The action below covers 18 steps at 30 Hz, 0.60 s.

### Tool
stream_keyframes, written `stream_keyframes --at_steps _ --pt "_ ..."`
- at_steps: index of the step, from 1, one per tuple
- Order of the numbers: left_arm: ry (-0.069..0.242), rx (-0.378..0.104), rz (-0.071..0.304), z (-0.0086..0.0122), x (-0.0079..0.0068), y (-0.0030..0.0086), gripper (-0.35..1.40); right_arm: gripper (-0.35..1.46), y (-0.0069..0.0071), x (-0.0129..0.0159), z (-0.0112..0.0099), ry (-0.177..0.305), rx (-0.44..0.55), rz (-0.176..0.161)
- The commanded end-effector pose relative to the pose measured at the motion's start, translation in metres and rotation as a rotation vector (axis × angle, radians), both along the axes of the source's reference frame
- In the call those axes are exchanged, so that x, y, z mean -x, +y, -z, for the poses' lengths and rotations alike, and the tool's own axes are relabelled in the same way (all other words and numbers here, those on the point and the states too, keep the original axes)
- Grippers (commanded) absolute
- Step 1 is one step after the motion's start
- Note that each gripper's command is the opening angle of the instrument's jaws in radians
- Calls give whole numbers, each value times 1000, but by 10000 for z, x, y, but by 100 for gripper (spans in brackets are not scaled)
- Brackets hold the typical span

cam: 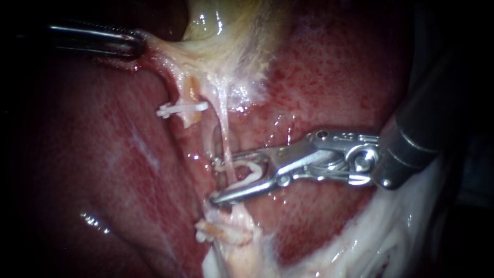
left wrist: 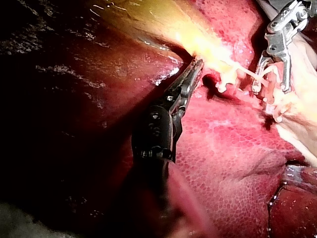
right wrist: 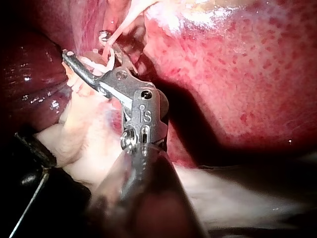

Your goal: Clipping second clip right tube

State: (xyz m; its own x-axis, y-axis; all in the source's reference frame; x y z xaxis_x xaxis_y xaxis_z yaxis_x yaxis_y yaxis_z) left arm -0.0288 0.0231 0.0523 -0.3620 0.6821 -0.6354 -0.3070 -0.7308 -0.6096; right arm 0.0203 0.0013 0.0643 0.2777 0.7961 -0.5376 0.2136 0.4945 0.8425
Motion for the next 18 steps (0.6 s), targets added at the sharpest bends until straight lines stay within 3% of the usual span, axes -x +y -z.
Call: stream_keyframes --at_steps 1,8,18 --pt "0 0 0 0 0 0 -35 50 0 0 2 10 -13 2" --pt "0 0 0 0 0 0 -35 50 -7 -5 18 99 -81 27" --pt "0 0 0 0 0 0 -35 36 -10 -2 28 138 -84 84"
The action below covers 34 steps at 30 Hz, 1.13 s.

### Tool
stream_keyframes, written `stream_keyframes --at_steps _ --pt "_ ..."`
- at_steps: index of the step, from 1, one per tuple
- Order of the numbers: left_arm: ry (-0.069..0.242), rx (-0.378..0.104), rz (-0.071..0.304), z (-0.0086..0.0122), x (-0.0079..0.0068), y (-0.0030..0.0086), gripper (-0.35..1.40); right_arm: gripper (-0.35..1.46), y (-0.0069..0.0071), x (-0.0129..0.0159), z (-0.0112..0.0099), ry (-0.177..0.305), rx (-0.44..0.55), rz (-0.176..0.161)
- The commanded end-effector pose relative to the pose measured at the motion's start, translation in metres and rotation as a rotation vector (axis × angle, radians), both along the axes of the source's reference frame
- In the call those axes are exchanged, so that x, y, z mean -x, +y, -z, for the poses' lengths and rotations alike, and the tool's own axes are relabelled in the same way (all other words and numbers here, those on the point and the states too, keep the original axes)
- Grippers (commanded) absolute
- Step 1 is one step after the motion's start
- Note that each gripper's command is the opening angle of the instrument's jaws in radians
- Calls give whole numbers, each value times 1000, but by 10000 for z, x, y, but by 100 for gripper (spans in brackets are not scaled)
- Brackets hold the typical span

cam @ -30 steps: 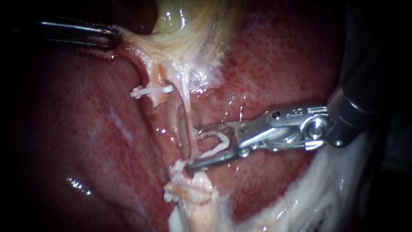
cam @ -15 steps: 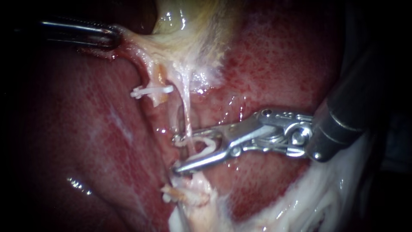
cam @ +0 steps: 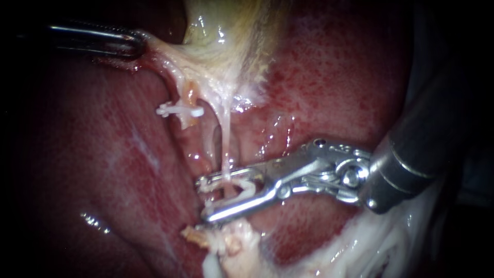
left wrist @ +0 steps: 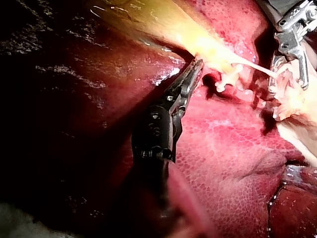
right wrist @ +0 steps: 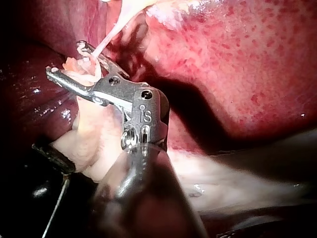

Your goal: Clipping second clip right tube

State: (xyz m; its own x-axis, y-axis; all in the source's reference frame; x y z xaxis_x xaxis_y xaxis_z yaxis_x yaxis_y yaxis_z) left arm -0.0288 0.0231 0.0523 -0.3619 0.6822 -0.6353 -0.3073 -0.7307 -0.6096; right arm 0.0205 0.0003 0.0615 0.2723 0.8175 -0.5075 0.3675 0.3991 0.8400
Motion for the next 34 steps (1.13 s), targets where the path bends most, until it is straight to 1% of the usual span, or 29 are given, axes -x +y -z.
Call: stream_keyframes --at_steps 1,7,11,13,16,18,21,25,34 --pt "0 0 0 0 0 0 -35 33 0 2 0 0 0 1" --pt "0 0 0 -1 1 0 -35 8 2 8 -4 2 0 5" --pt "0 0 0 -1 1 0 -35 -1 3 10 -6 3 0 6" --pt "0 0 0 -1 1 1 -35 -9 3 10 -6 0 1 1" --pt "0 0 0 -2 1 1 -35 -15 3 11 -6 -2 1 -1" --pt "0 0 0 -2 1 1 -35 -35 2 12 -6 -5 -10 2" --pt "0 0 0 -2 1 1 -35 -35 1 15 -5 -35 -81 10" --pt "0 0 0 -3 1 1 -35 -35 -1 14 -6 -34 -79 11" --pt "0 0 0 -4 1 2 -35 -35 1 16 -9 -34 -79 11"
